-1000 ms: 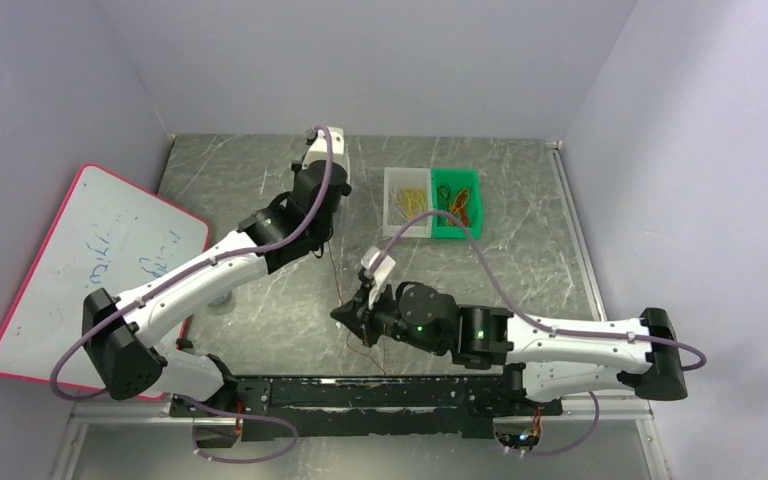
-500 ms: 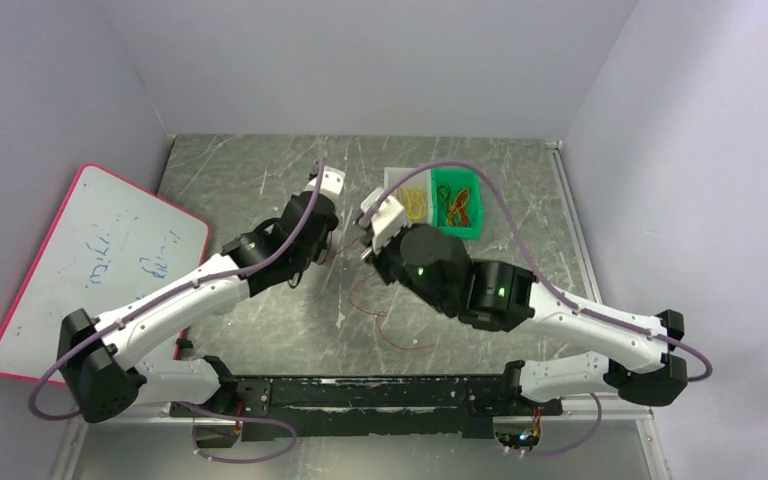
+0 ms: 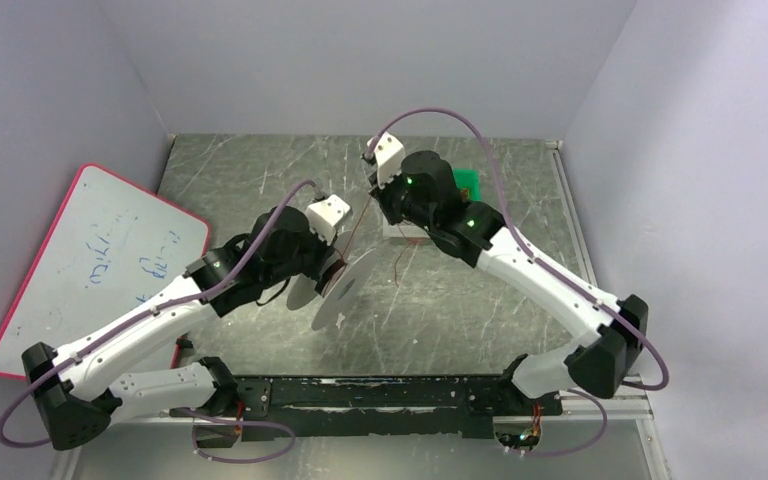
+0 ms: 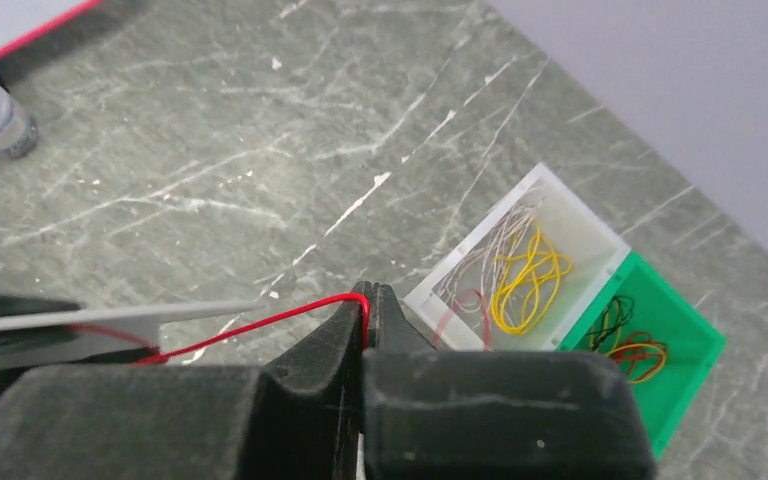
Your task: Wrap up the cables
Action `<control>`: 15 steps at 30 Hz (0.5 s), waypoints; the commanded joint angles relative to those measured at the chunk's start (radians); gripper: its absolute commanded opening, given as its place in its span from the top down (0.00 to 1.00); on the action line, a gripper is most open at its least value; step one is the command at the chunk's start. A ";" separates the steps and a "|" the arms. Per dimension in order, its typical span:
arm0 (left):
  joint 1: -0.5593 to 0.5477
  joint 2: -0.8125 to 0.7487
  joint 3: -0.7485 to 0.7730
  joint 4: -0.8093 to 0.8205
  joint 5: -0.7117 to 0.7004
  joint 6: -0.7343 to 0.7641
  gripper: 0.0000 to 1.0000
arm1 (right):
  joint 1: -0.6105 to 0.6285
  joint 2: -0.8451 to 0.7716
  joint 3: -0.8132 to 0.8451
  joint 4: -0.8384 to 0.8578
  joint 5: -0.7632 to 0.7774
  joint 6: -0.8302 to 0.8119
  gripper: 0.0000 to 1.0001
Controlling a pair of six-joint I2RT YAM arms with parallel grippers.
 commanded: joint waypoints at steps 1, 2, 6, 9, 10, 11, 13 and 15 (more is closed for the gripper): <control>-0.013 -0.072 -0.012 -0.091 0.166 0.057 0.93 | -0.117 0.041 0.005 0.128 -0.089 0.065 1.00; -0.013 -0.087 -0.008 -0.097 0.175 0.056 0.93 | -0.135 0.047 -0.016 0.140 -0.097 0.084 1.00; -0.013 -0.159 0.016 -0.110 0.210 0.040 0.93 | -0.202 0.041 -0.167 0.225 -0.156 0.161 1.00; -0.013 -0.204 0.037 -0.110 0.243 0.022 0.93 | -0.223 0.027 -0.266 0.278 -0.181 0.206 1.00; -0.013 -0.218 0.043 -0.105 0.253 0.015 0.93 | -0.226 0.021 -0.299 0.297 -0.191 0.218 1.00; -0.013 -0.233 0.050 -0.094 0.267 0.010 0.93 | -0.226 0.017 -0.333 0.315 -0.202 0.229 1.00; -0.013 -0.260 0.064 -0.078 0.291 -0.003 0.93 | -0.228 0.004 -0.411 0.362 -0.226 0.252 1.00; -0.013 -0.281 0.085 -0.061 0.306 -0.016 0.93 | -0.227 -0.008 -0.478 0.396 -0.242 0.275 1.00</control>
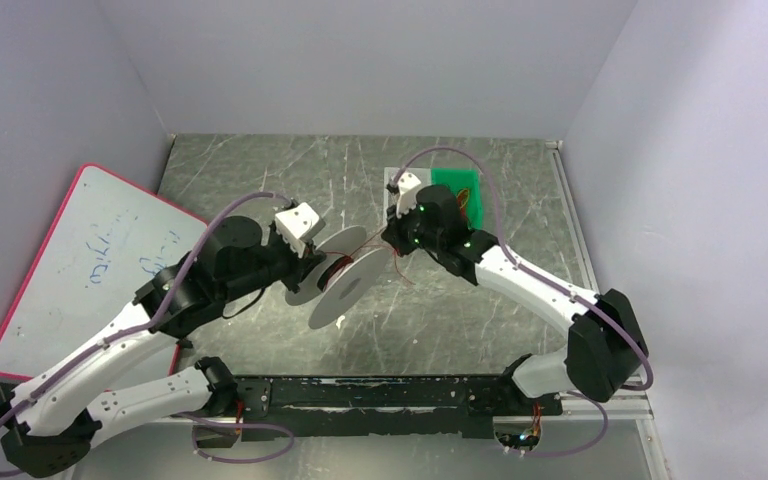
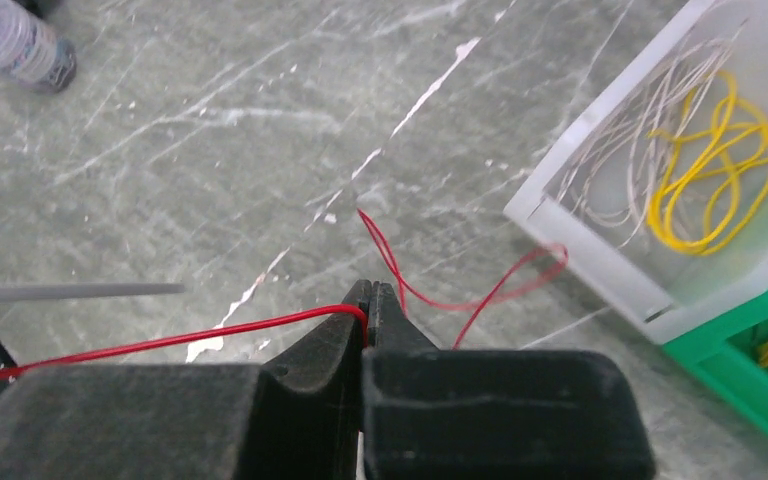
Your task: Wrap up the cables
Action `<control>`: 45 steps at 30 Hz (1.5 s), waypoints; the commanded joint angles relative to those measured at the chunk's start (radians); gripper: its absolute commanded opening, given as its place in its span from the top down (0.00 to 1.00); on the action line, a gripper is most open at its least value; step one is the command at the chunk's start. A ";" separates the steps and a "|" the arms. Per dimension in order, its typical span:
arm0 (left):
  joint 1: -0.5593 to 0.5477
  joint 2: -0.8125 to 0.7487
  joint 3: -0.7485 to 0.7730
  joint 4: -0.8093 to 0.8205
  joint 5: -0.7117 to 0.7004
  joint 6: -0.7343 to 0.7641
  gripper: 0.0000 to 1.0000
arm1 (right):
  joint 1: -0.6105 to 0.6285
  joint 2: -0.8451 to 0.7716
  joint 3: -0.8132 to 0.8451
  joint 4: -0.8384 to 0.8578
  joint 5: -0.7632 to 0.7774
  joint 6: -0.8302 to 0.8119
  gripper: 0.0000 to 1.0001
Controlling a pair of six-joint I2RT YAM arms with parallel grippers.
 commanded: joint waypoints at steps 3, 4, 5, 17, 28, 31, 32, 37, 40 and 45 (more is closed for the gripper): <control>-0.011 -0.095 0.116 0.006 0.130 -0.067 0.93 | -0.047 -0.058 -0.200 0.205 0.017 0.097 1.00; -0.011 -0.101 0.125 0.020 0.119 -0.079 0.93 | -0.047 -0.071 -0.236 0.237 -0.007 0.113 1.00; -0.011 -0.105 0.137 0.035 0.106 -0.090 0.93 | -0.047 -0.080 -0.278 0.277 -0.031 0.136 1.00; -0.011 -0.069 0.198 0.204 -0.081 -0.237 0.93 | -0.042 -0.111 -0.602 0.794 -0.245 0.372 1.00; -0.012 -0.049 0.188 0.362 -0.262 -0.384 0.93 | 0.037 -0.147 -0.680 0.956 -0.286 0.416 0.98; -0.011 -0.032 0.208 0.396 -0.241 -0.390 0.93 | 0.064 -0.192 -0.680 0.973 -0.298 0.413 0.94; -0.011 -0.026 0.213 0.409 -0.224 -0.391 0.93 | 0.074 -0.211 -0.680 0.980 -0.300 0.414 0.93; -0.012 -0.008 0.229 0.467 -0.170 -0.401 0.93 | 0.107 -0.322 -0.671 1.023 -0.313 0.415 0.85; -0.011 -0.001 0.240 0.477 -0.160 -0.410 0.93 | 0.116 -0.366 -0.653 1.029 -0.316 0.411 0.82; -0.011 -0.001 0.241 0.502 -0.156 -0.423 0.93 | 0.125 -0.373 -0.613 1.050 -0.345 0.423 0.79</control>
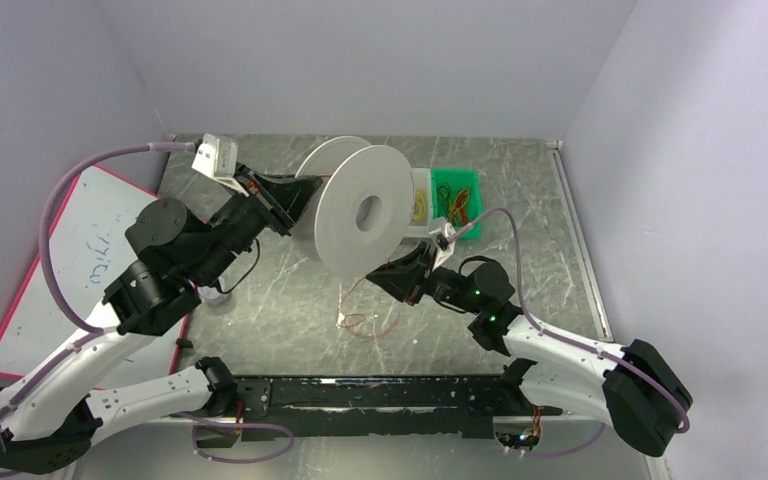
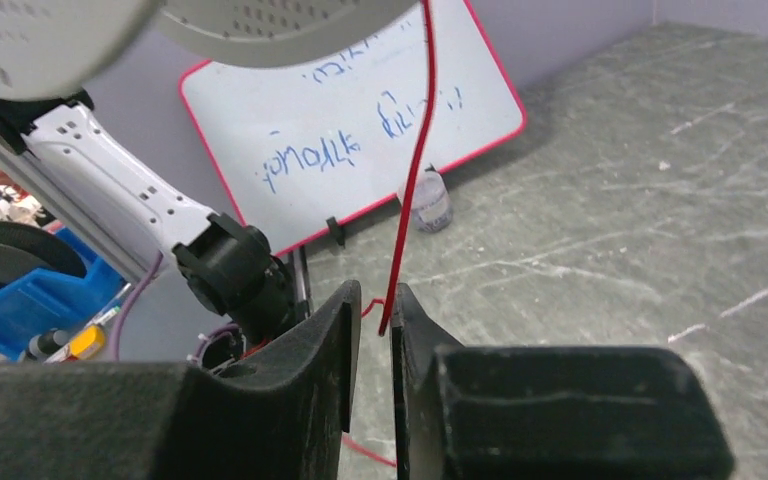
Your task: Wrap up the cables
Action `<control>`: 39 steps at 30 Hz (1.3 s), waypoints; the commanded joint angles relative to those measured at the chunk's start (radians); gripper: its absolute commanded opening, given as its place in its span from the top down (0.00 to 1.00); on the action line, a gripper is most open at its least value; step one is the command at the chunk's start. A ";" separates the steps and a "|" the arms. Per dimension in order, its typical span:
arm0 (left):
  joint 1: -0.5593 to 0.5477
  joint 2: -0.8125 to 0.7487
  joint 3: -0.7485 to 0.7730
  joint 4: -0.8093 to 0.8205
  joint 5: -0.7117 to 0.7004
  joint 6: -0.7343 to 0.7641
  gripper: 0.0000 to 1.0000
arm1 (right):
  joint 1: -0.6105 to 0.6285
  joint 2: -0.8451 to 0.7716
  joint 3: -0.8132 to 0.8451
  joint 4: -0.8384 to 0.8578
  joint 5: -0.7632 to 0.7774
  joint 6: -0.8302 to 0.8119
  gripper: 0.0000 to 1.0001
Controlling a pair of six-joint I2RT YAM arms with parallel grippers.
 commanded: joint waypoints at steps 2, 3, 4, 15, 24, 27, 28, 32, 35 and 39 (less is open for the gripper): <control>-0.001 -0.007 0.043 0.138 0.023 -0.037 0.93 | 0.021 0.013 0.044 0.079 -0.028 0.014 0.77; -0.001 -0.006 0.045 0.143 0.022 -0.040 0.93 | 0.028 0.026 0.045 0.091 -0.026 0.017 0.76; -0.001 -0.005 0.045 0.149 0.027 -0.041 0.93 | 0.036 0.042 0.043 0.106 -0.022 0.021 0.75; -0.002 0.024 0.095 0.163 0.052 -0.052 0.93 | 0.110 0.252 0.003 0.288 0.198 0.013 0.58; -0.001 0.021 0.114 0.158 0.054 -0.044 0.93 | 0.120 0.384 -0.052 0.454 0.331 -0.078 0.50; -0.001 0.027 0.128 0.150 0.048 -0.035 0.93 | 0.120 0.404 -0.075 0.506 0.339 -0.096 0.48; -0.001 0.029 0.130 0.148 0.043 -0.030 0.93 | 0.121 0.400 -0.075 0.500 0.333 -0.099 0.48; -0.001 0.029 0.132 0.148 0.024 -0.012 0.93 | 0.126 0.345 -0.086 0.429 0.300 -0.116 0.47; -0.002 0.029 0.134 0.144 0.009 -0.001 0.93 | 0.134 0.248 -0.087 0.297 0.279 -0.148 0.46; -0.001 0.024 0.133 0.140 -0.002 0.009 0.93 | 0.149 0.080 -0.095 0.101 0.280 -0.207 0.46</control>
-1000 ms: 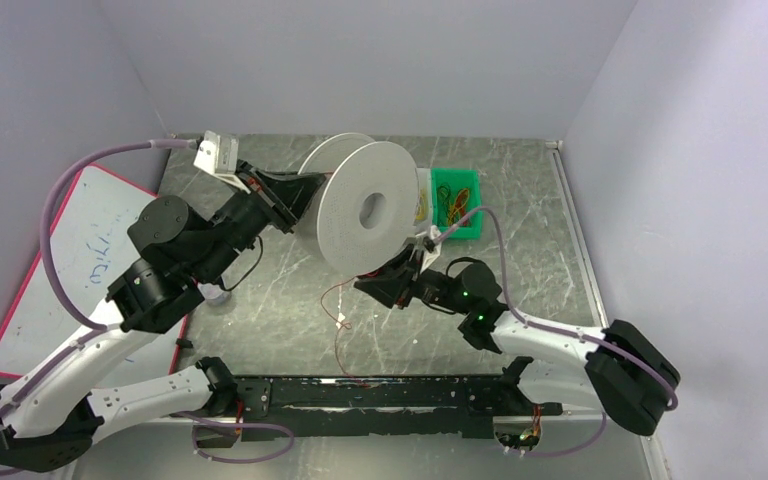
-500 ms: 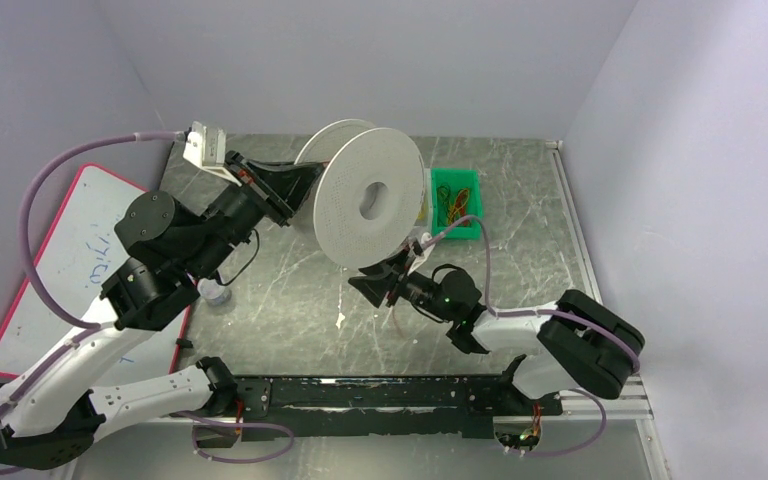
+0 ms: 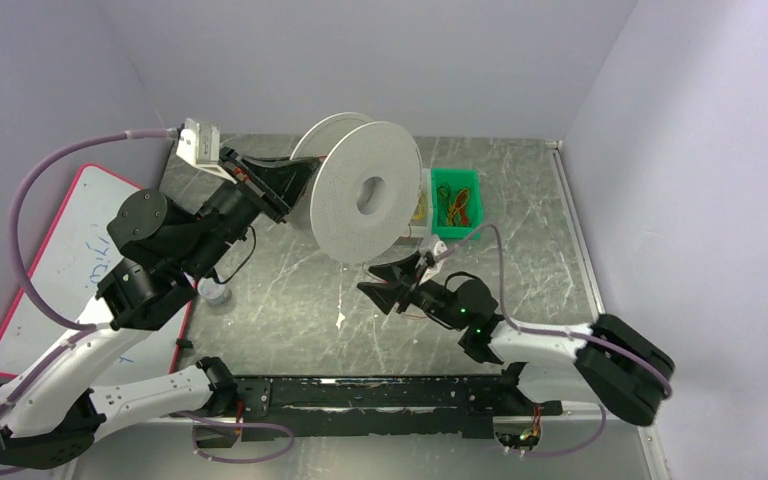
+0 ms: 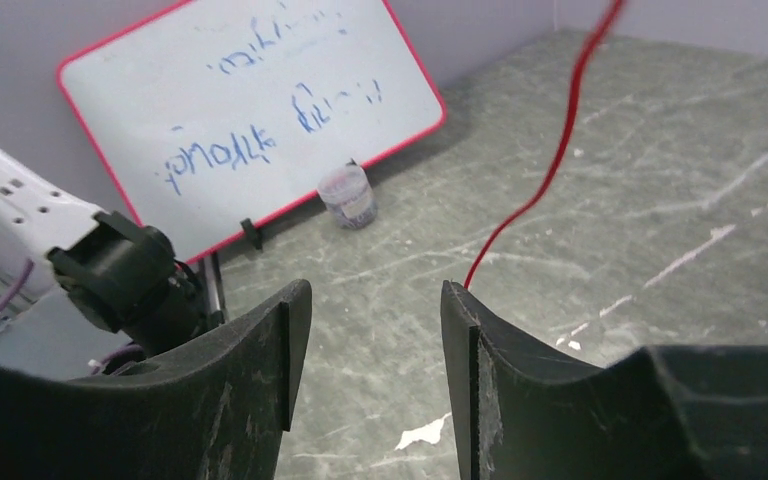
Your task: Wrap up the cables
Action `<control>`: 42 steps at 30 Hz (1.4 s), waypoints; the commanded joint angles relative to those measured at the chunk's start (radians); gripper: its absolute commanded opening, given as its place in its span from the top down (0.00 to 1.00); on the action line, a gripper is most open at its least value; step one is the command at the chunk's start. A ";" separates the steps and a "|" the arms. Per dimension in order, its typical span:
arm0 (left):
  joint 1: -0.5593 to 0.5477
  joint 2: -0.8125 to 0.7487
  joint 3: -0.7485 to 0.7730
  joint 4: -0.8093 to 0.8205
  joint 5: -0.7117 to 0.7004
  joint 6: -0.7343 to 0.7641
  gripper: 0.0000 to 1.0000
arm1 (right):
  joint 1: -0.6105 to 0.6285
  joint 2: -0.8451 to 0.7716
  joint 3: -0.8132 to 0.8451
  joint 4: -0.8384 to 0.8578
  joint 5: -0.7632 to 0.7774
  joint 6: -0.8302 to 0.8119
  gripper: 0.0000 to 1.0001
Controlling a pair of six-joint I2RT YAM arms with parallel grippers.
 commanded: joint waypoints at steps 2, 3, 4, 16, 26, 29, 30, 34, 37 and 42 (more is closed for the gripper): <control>-0.001 -0.018 0.040 0.084 -0.028 0.010 0.93 | 0.016 -0.238 -0.011 -0.290 -0.002 -0.118 0.46; -0.001 -0.020 0.038 0.084 -0.028 0.013 0.93 | 0.018 -0.272 -0.009 -0.340 0.011 -0.132 0.46; -0.001 -0.020 0.038 0.082 -0.028 0.012 0.93 | 0.018 -0.306 -0.008 -0.383 0.025 -0.148 0.46; -0.001 -0.030 0.033 0.065 -0.031 0.013 0.93 | 0.014 -0.195 0.023 -0.423 0.109 -0.295 0.40; -0.001 -0.006 0.046 0.035 -0.074 0.016 0.93 | 0.013 0.092 0.092 -0.304 -0.027 -0.270 0.79; -0.001 0.011 0.046 0.027 -0.110 0.028 0.93 | 0.066 0.132 0.092 -0.304 0.049 -0.263 1.00; -0.001 0.019 0.045 0.028 -0.125 0.029 0.93 | 0.095 0.141 0.093 -0.309 0.084 -0.268 1.00; -0.001 0.067 0.050 0.029 -0.207 0.082 0.93 | 0.189 0.138 0.075 -0.300 0.142 -0.234 1.00; 0.001 0.118 0.058 0.025 -0.309 0.129 0.93 | 0.264 0.107 0.068 -0.323 0.178 -0.206 1.00; 0.001 0.198 0.041 0.061 -0.483 0.200 0.93 | 0.418 0.038 0.100 -0.444 0.293 -0.196 1.00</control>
